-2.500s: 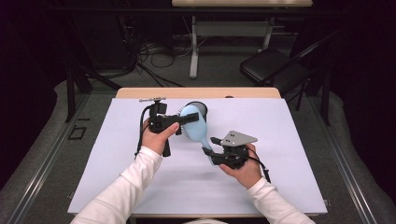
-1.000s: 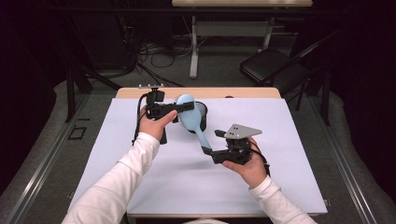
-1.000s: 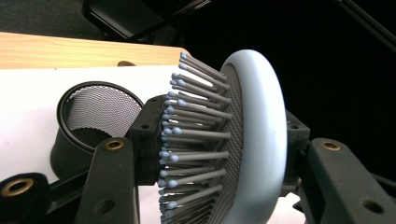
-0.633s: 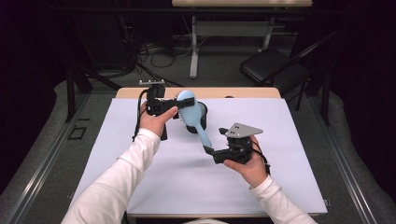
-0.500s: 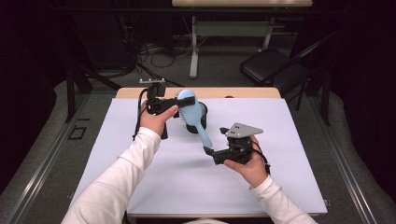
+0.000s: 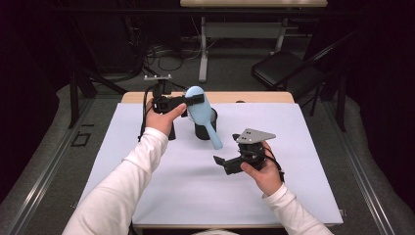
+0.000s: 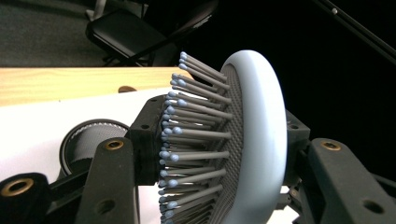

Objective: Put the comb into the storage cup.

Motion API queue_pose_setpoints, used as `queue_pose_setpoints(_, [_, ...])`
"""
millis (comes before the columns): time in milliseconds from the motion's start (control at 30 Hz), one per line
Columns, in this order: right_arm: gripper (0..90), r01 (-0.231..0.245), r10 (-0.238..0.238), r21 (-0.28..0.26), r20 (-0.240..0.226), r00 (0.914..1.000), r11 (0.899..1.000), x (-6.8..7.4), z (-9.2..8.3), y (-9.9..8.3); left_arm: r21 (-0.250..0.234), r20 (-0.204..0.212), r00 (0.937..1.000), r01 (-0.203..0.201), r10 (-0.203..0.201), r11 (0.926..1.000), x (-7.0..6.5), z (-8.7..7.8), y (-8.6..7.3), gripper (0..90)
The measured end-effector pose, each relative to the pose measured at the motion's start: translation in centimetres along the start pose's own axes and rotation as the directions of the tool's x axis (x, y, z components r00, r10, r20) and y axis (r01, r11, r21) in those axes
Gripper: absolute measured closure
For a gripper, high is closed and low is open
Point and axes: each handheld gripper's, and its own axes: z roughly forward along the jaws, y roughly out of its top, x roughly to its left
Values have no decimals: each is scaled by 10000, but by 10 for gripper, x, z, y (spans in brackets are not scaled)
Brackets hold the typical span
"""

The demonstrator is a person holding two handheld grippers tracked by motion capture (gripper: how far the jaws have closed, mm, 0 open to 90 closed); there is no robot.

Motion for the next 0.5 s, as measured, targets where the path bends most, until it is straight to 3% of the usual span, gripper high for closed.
queue_pose_setpoints(500, [0,439,-439,-10,168,9989,9990,4,-3,3,-260,-295,9987,-413,405,9988,-10,4,19,486])
